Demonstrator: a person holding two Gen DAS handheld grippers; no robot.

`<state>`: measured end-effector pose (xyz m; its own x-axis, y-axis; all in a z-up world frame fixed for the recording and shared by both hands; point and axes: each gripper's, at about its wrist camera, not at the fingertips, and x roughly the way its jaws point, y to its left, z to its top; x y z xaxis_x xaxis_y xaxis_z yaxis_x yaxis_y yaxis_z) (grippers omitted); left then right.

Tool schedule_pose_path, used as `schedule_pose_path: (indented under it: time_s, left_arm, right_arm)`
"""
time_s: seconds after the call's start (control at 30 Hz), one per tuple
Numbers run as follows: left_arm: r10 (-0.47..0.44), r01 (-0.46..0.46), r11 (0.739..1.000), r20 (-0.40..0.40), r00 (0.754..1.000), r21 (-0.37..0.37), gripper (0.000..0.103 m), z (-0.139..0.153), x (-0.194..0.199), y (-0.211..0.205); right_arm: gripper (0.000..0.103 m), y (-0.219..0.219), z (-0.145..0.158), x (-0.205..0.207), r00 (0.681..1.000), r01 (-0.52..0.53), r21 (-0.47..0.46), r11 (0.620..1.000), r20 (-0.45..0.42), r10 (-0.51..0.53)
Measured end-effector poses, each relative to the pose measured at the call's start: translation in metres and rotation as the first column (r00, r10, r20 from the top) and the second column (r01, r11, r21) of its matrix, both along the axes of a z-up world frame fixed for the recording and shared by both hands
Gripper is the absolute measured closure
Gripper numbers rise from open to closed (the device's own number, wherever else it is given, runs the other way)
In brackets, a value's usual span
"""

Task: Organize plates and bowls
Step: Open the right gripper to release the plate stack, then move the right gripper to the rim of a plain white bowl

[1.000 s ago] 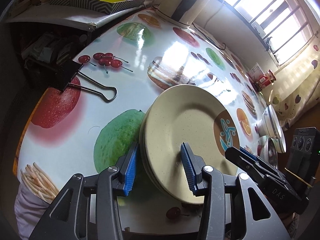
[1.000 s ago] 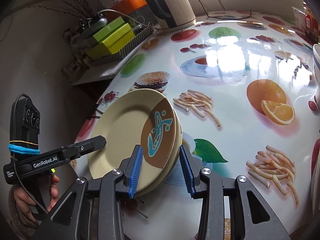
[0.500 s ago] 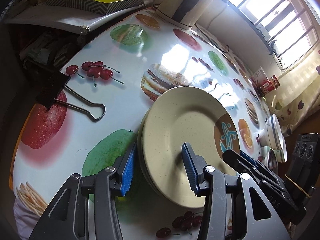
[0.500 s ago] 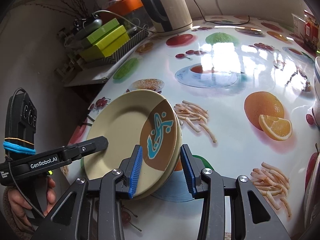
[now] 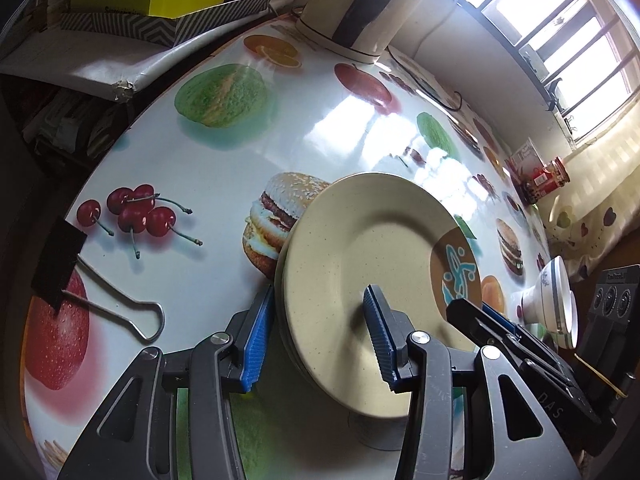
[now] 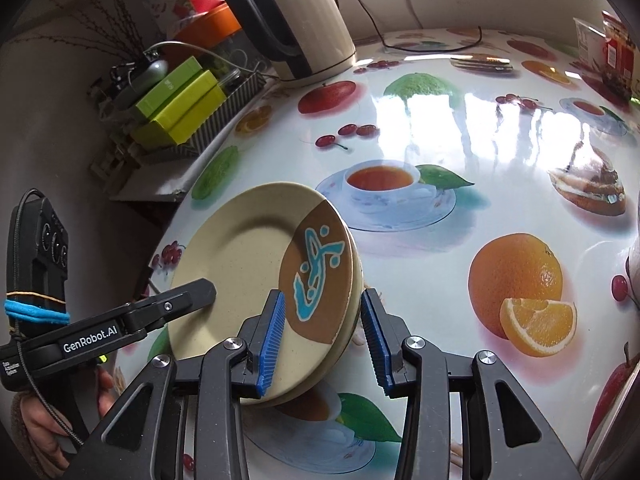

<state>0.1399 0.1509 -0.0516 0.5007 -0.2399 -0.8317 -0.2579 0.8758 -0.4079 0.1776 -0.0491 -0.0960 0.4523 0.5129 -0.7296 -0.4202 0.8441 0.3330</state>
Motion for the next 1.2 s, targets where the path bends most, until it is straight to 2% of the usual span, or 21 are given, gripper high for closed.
schedule_pose_path:
  time_s: [0.4, 0.6, 0.77, 0.9, 1.03, 1.2]
  left_arm:
    - [-0.020, 0.020, 1.000, 0.007, 1.000, 0.003, 0.057, 0.001, 0.023, 0.002]
    - [-0.015, 0.013, 0.998, 0.030, 0.999, 0.063, 0.055, 0.013, 0.011, -0.004]
    - [-0.022, 0.014, 0.993, 0.061, 0.998, 0.119, 0.055, 0.033, -0.002, -0.015]
    - [-0.048, 0.034, 0.991, 0.106, 0.993, 0.131, 0.055, 0.052, -0.005, -0.033]
    - [-0.124, 0.106, 0.986, 0.147, 0.981, 0.127, 0.055, 0.069, -0.002, -0.063]
    - [-0.204, 0.187, 0.976, 0.157, 0.966, 0.114, 0.055, 0.077, 0.009, -0.107]
  right_arm:
    - [0.063, 0.001, 0.002, 0.024, 1.000, 0.023, -0.003, 1.000, -0.005, -0.023]
    - [0.062, -0.003, 0.005, 0.017, 1.000, 0.028, -0.017, 0.999, 0.005, -0.028]
    - [0.057, -0.016, 0.020, 0.003, 0.997, 0.049, -0.025, 0.998, 0.055, -0.047]
    - [0.055, -0.037, 0.037, -0.010, 0.992, 0.087, -0.008, 0.996, 0.090, -0.086]
    - [0.052, -0.064, 0.054, -0.022, 0.981, 0.140, -0.011, 0.990, 0.137, -0.137]
    - [0.051, -0.110, 0.068, -0.037, 0.960, 0.225, -0.008, 0.974, 0.174, -0.220]
